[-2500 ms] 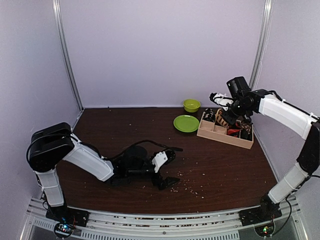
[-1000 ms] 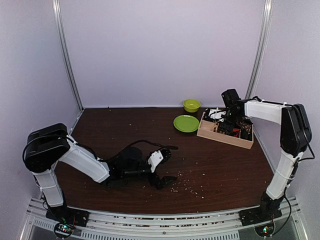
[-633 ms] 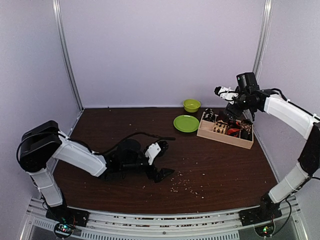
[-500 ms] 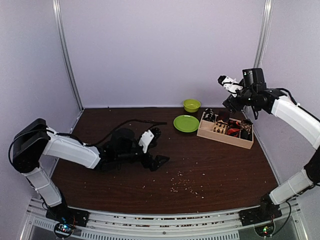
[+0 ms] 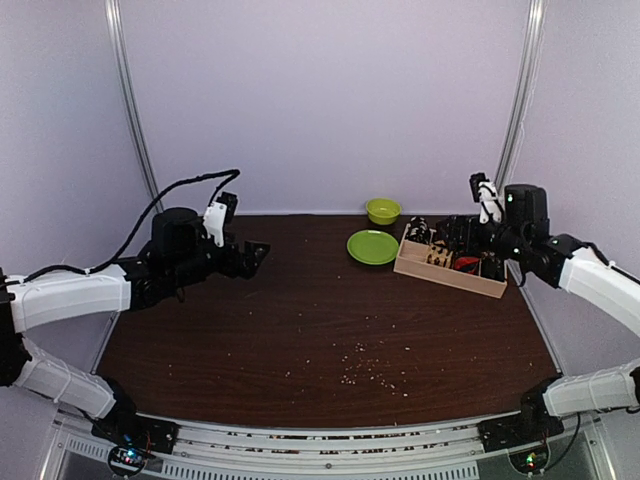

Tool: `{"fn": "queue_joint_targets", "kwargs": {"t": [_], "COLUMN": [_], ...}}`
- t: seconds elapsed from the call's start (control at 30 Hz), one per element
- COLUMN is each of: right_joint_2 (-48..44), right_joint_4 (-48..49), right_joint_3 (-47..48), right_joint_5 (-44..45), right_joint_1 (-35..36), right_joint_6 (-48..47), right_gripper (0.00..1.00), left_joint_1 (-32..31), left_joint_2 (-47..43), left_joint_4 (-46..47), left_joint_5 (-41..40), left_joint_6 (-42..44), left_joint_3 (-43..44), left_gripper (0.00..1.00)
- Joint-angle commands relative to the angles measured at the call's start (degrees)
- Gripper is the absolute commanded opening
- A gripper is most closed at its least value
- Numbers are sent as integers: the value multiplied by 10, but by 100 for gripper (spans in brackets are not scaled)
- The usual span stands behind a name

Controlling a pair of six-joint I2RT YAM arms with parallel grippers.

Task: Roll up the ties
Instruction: Reset both arms

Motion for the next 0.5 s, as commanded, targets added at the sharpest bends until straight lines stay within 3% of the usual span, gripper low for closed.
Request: {"fn": "queue_joint_targets", "kwargs": {"t": [0.0,0.23,0.47], "right_joint_2": [-29,-57,-117], "right_joint_4": [120,170,179], "right_joint_3": [-130,-252,-303], "right_joint_5": [-56,-60,-29], "right_joint_1": [2,1,1], "right_joint_6": [131,178,179], "right_gripper": [99,99,99], "left_joint_1": [13,13,13], "left_joint_2": [-34,-61,-54], "left_joint_4": [-58,-40,-35], "left_joint_5": [-69,-79,-85], "left_joint_6": [-46,-140,-166], "left_joint_3": [-56,-145,-154], "left_gripper": [98,98,98]}}
